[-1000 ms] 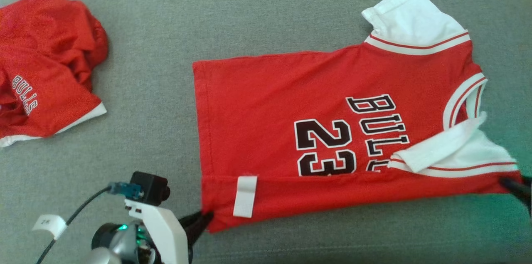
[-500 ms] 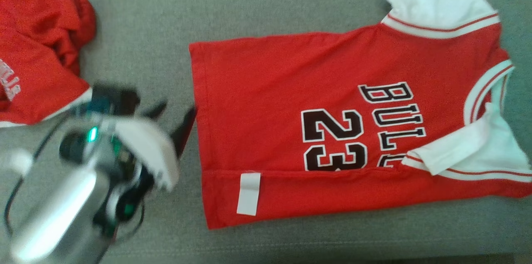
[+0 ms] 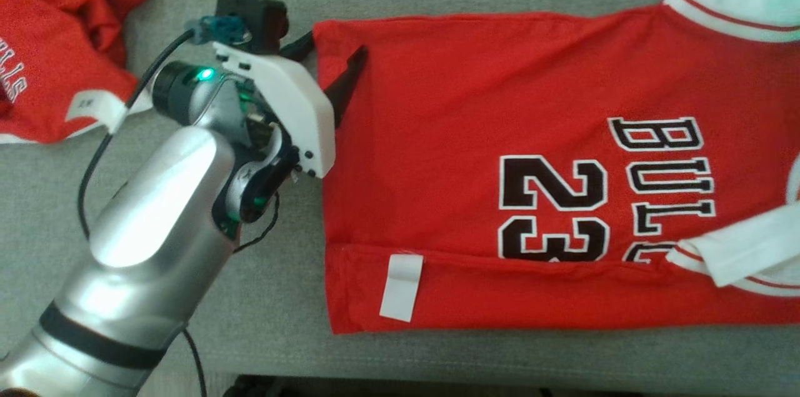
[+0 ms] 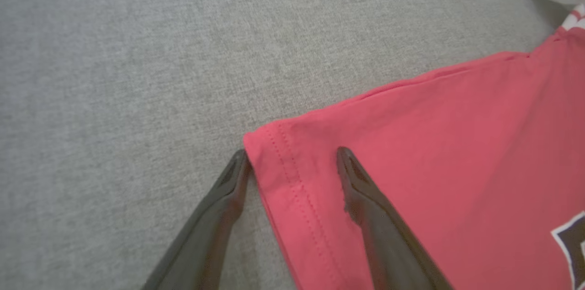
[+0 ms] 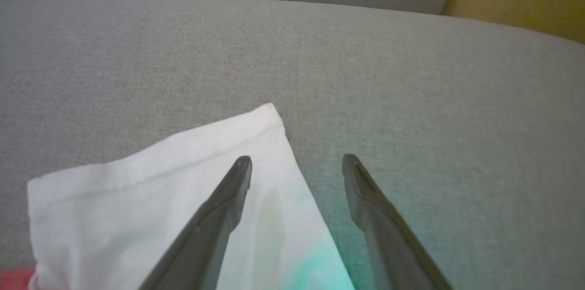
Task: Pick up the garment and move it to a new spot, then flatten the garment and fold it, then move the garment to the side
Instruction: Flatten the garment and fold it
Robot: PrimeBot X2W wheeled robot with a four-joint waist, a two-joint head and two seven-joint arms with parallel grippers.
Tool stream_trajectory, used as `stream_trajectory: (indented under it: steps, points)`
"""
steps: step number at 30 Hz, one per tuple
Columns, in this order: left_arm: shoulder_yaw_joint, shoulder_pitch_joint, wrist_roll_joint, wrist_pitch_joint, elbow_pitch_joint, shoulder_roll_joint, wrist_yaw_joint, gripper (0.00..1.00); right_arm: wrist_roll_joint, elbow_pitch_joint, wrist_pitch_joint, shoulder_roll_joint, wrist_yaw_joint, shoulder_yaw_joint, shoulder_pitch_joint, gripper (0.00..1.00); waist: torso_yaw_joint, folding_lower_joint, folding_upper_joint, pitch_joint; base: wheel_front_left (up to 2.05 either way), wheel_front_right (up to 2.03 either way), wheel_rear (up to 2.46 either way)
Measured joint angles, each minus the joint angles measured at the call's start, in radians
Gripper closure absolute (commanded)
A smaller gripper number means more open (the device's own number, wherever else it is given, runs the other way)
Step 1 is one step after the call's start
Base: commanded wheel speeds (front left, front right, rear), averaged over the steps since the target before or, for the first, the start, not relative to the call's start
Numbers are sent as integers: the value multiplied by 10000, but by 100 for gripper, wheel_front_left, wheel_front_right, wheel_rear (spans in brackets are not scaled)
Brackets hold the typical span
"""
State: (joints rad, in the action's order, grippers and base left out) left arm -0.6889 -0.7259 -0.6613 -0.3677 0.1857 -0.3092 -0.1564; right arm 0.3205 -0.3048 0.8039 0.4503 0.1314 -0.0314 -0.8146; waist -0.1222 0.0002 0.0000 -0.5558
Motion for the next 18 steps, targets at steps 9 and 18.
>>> stream_trajectory:
  steps: [9,18]
  points:
    - [-291,-366,-2,81,608,339,366,0,-102,-1998,-604,-56,0,506,-761,0,-390,-3,0,4,0,0,0]
    - [-347,-492,-282,-59,817,353,700,0,715,-2282,-593,-42,0,1248,-1007,79,-333,-3,0,31,0,0,0]
